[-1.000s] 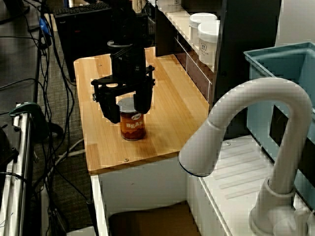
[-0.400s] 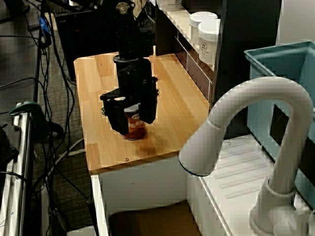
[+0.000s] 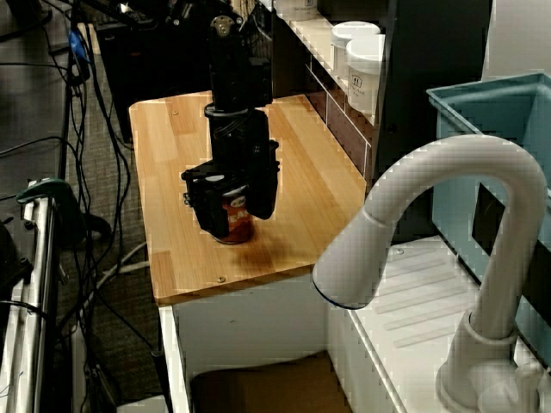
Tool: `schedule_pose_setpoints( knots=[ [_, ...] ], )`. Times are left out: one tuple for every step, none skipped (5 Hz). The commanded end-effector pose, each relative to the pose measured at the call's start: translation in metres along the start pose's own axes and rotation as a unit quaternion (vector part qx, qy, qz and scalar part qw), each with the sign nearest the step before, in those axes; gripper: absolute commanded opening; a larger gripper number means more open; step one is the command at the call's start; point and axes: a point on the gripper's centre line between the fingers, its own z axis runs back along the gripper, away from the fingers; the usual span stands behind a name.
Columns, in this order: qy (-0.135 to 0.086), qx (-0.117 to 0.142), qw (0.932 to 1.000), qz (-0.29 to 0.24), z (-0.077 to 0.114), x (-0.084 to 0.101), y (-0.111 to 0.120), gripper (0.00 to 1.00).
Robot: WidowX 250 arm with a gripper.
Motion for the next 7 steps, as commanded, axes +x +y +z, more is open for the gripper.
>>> schedule_pose_setpoints(
  knots=[
    [0.0, -0.031, 0.9974, -0.064, 0.003, -0.017, 0.011, 1.0],
    [0.006, -0.046, 0.9914, -0.122, 0.007, -0.031, 0.013, 1.0],
    [0.009, -0.055, 0.9867, -0.153, 0.016, -0.044, 0.018, 1.0],
    [0.015, -0.052, 0.9861, -0.157, 0.021, -0.058, 0.025, 1.0],
    [0.019, -0.046, 0.9871, -0.152, 0.024, -0.068, 0.036, 1.0],
    [0.022, -0.04, 0.9871, -0.153, 0.028, -0.079, 0.048, 1.0],
    [0.027, -0.03, 0.9869, -0.156, 0.029, -0.09, 0.057, 1.0]
  ],
)
